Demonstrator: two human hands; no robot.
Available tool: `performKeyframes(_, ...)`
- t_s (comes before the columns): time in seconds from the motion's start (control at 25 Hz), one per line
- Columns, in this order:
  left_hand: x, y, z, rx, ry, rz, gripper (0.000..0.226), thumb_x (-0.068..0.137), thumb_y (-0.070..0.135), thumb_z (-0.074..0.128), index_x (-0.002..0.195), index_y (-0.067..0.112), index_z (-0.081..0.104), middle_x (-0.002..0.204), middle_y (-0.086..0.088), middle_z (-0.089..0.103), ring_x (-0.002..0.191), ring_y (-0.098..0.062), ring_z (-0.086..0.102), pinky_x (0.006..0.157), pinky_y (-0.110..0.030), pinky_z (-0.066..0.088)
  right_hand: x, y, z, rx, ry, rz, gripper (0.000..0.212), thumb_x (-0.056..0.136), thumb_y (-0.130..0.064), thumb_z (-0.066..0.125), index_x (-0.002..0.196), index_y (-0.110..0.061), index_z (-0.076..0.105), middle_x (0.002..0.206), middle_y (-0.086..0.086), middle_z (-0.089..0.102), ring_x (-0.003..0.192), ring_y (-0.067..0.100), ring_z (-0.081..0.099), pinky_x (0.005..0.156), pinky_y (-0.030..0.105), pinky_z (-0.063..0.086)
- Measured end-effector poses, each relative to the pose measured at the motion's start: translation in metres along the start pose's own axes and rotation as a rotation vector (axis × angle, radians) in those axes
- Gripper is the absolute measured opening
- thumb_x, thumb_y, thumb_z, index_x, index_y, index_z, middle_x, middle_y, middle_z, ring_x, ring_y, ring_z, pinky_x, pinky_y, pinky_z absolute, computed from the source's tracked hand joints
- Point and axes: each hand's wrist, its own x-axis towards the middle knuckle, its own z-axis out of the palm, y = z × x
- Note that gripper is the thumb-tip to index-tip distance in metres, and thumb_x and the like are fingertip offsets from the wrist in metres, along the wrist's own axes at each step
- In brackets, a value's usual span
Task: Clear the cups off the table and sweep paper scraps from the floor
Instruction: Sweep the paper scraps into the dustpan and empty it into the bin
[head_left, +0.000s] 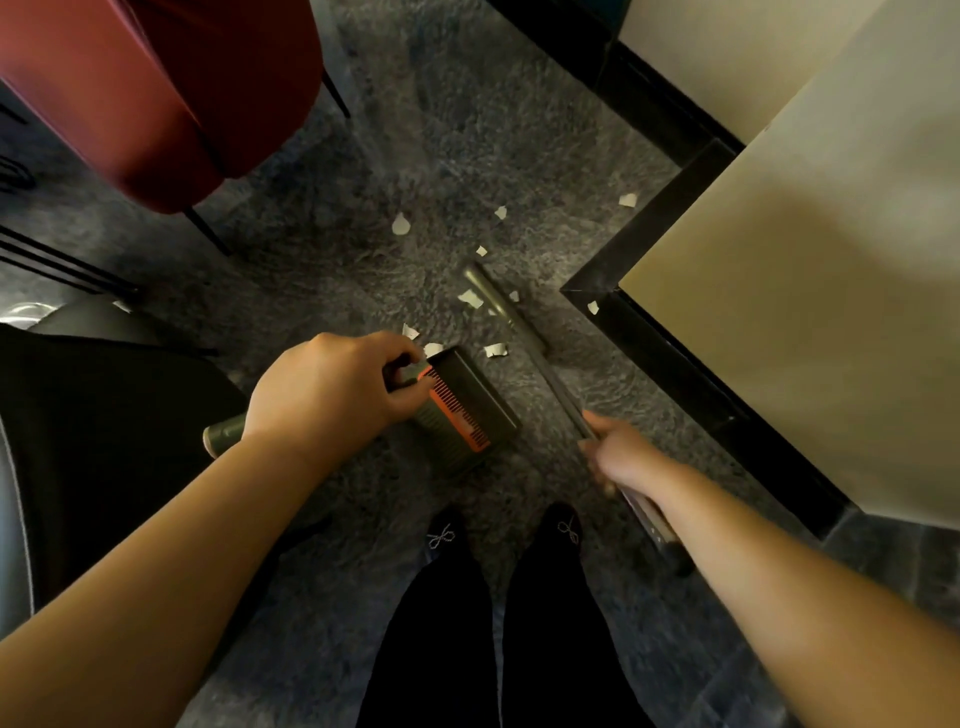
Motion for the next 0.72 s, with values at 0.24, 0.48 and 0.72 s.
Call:
performKeyframes(0.24,-0.014,-0.011,0.003,-0.011,0.049,-0.035,0.032,0.074,0.061,0.059,0.095,0.039,0.067,0.069,0.011,0.066,0.061,-0.015,0.061,0.054,-0.026,0.046,0.013,0.001,0.039,-0.059,-0.129,-0.017,0.055,0.098,-0.014,0.045,0.150,-0.022,0.027,0.066,0.008,0.055,0.041,0.013,0.049,0.035,0.023,0.040)
performKeyframes(0.48,-0.021,-0.001,0.005,0.000,0.022,-0.048,0.022,0.078,0.051,0.067,0.094,0.036,0.068,0.066,0.008,0.064,0.060,-0.017,0.062,0.053,-0.028,0.049,-0.046,0.037,0.052,0.139,-0.148,0.089,0.057,0.099,-0.013,0.046,0.150,-0.030,0.026,0.067,0.007,0.053,0.034,0.010,0.041,0.033,0.020,0.034)
performKeyframes(0.72,-0.019,0.001,0.000,-0.018,-0.011,-0.095,0.025,0.080,0.052,0.067,0.101,0.038,0.067,0.073,0.007,0.066,0.066,-0.018,0.062,0.056,-0.029,0.050,-0.057,0.010,0.024,0.249,-0.101,0.084,0.057,0.100,-0.011,0.046,0.150,-0.031,0.025,0.060,0.007,0.044,0.031,0.009,0.035,0.033,0.018,0.030)
